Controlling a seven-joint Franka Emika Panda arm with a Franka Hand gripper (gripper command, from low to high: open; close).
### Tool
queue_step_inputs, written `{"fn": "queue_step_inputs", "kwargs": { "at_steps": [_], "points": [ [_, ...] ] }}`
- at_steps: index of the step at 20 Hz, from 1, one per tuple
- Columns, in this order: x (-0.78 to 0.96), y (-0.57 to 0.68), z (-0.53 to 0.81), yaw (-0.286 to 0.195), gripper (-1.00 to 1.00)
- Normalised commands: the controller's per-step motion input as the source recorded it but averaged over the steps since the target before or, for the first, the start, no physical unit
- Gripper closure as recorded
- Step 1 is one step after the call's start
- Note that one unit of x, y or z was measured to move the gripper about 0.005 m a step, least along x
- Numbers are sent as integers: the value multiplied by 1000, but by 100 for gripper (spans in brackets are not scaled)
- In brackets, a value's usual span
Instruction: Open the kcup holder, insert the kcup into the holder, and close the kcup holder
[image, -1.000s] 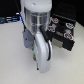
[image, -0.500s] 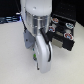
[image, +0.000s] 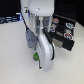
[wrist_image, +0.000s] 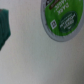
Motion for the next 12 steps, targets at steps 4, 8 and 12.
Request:
{"fn": "queue_step_inputs", "kwargs": {
  "at_steps": [4, 8, 12],
  "points": [
    [-210, 5, -137, -10, -100],
    [56, -44, -113, -62, -100],
    [74, -129, -113, -71, -100]
  ]
}}
